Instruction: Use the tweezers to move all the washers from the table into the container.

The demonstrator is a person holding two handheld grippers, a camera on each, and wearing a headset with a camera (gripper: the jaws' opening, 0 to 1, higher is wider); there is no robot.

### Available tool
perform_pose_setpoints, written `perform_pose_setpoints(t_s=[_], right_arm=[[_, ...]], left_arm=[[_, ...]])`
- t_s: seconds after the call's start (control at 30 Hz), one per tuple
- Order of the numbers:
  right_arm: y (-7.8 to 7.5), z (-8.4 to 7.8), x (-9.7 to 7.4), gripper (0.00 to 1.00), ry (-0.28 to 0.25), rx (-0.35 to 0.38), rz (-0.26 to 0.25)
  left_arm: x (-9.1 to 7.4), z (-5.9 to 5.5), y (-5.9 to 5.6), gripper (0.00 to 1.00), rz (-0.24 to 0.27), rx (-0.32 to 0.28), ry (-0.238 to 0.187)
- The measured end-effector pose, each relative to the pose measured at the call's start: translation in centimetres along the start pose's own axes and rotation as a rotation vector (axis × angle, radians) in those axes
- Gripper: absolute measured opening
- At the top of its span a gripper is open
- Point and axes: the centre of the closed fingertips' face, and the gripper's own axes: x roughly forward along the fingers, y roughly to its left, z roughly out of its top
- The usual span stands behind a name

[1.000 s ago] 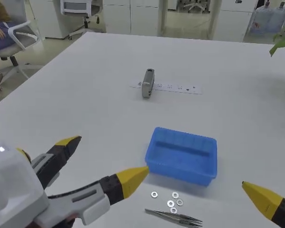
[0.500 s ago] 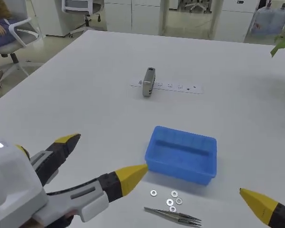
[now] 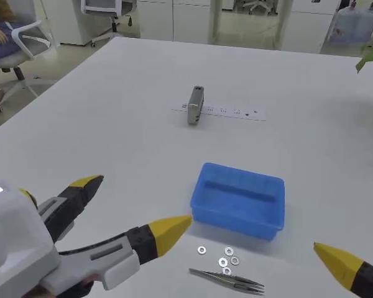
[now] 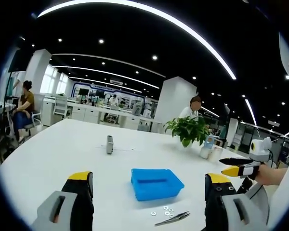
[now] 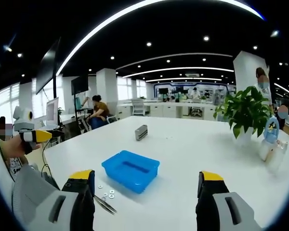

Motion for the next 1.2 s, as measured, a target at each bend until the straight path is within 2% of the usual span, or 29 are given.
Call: perform_pose_setpoints(t_s=[0.1, 0.27, 0.33, 0.4, 0.5, 0.57, 0.6, 0.63, 0.77, 0.8, 0.87, 0.93, 1.0, 1.1, 1.2], right_arm=[[-0.2, 0.0, 0.0, 0.87, -0.003, 0.000, -0.002], [-0.3, -0.4, 0.1, 0.84, 0.004, -0.003, 0.000], [0.0, -0.8, 0.3, 0.81, 0.023, -0.021, 0.008], [0.4, -1.4, 0.4, 0.72, 0.062, -0.059, 0.033], [1.3, -2.4, 1.0, 0.61, 0.117, -0.114, 0.074], [1.8, -3.0, 1.3, 0.54, 0.145, -0.125, 0.096], [2.2, -3.1, 1.5, 0.49, 0.153, -0.126, 0.111], [2.6, -3.4, 1.7, 0.46, 0.164, -0.128, 0.130], [3.8, -4.5, 2.2, 0.33, 0.212, -0.137, 0.196], [3.9, -5.4, 2.3, 0.28, 0.248, -0.129, 0.216], [4.6, -6.0, 2.5, 0.24, 0.262, -0.124, 0.251], [5.2, -6.9, 2.4, 0.20, 0.292, -0.111, 0.279], [5.6, -7.6, 2.4, 0.18, 0.317, -0.113, 0.297], [6.1, -9.2, 2.1, 0.18, 0.383, -0.161, 0.325], [6.4, -10.0, 2.1, 0.18, 0.412, -0.192, 0.338]], left_arm=[[0.0, -0.1, -0.1, 0.98, 0.000, 0.007, 0.008], [0.2, -0.7, -0.1, 0.92, -0.003, 0.035, 0.039], [0.2, -1.1, -0.1, 0.84, -0.007, 0.053, 0.056], [0.2, -2.1, -0.2, 0.72, -0.025, 0.061, 0.106], [0.4, -4.5, -0.3, 0.54, -0.068, 0.146, 0.228], [0.5, -5.9, -0.5, 0.44, -0.091, 0.181, 0.304], [0.6, -6.3, -0.7, 0.40, -0.104, 0.199, 0.322], [0.7, -7.0, -1.2, 0.37, -0.141, 0.208, 0.351], [1.1, -8.6, -2.2, 0.24, -0.226, 0.206, 0.425], [1.3, -9.3, -2.3, 0.21, -0.248, 0.220, 0.463], [1.6, -10.4, -2.5, 0.14, -0.294, 0.259, 0.521], [2.0, -11.4, -2.9, 0.12, -0.341, 0.294, 0.572], [2.4, -12.1, -3.0, 0.10, -0.366, 0.320, 0.601], [3.1, -13.6, -3.1, 0.09, -0.414, 0.404, 0.670], [3.6, -15.0, -3.1, 0.08, -0.447, 0.483, 0.731]])
